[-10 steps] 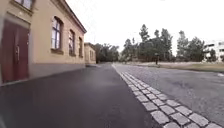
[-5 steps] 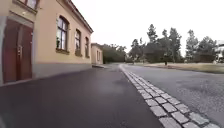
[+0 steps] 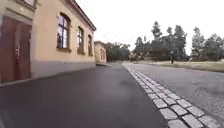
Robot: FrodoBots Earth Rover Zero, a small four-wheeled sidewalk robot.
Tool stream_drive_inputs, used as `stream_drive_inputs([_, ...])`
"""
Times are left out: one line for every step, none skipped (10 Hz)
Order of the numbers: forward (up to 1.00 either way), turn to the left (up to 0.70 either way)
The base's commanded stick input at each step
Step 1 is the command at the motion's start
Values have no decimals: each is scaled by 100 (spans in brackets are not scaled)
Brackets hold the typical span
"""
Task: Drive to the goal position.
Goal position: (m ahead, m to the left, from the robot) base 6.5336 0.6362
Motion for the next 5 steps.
stream_drive_inputs([70, 0])
stream_drive_inputs([70, 0])
stream_drive_inputs([70, 0])
stream_drive_inputs([70, 0])
stream_drive_inputs([70, 0])
